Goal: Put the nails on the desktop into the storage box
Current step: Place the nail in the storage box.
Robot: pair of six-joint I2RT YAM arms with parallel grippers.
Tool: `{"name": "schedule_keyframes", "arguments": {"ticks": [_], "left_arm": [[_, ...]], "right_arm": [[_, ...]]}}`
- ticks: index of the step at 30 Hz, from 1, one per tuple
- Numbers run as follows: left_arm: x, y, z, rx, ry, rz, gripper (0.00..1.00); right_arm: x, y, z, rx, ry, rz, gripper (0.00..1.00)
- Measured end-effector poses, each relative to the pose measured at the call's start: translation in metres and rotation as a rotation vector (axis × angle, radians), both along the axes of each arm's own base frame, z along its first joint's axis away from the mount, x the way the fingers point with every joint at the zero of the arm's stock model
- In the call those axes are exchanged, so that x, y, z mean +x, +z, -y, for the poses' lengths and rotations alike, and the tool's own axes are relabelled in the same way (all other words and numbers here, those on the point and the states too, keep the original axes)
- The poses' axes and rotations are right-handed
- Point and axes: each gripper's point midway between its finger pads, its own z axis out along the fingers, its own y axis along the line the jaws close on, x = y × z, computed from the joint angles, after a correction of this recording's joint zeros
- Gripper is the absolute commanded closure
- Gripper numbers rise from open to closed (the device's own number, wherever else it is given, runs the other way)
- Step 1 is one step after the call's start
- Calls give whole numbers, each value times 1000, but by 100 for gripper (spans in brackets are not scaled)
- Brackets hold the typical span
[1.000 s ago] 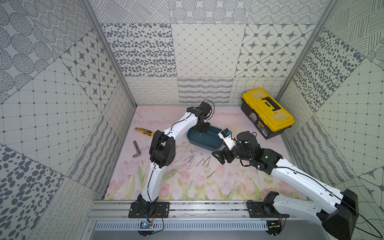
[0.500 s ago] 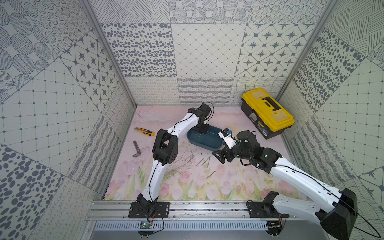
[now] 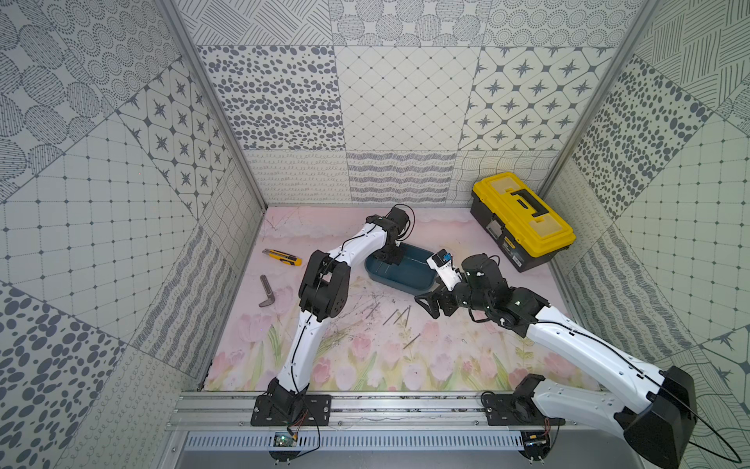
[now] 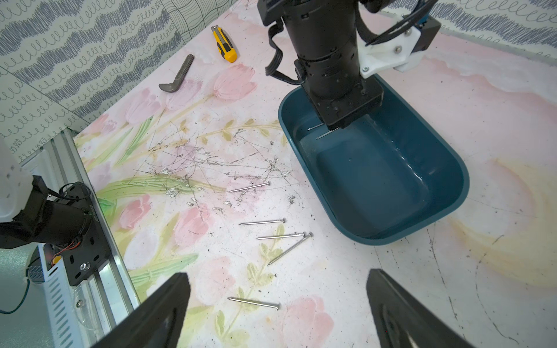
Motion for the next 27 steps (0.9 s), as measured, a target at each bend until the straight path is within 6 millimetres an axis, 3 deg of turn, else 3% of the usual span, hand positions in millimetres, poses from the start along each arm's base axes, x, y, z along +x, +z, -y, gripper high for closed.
{"name": "schedule_keyframes", "arguments": {"ticks": [27], "left_arm": [[9,-21,-9,70,-5,19,100]], "right_arm": [[0,-7,-3,-2,6,-26,3]]}}
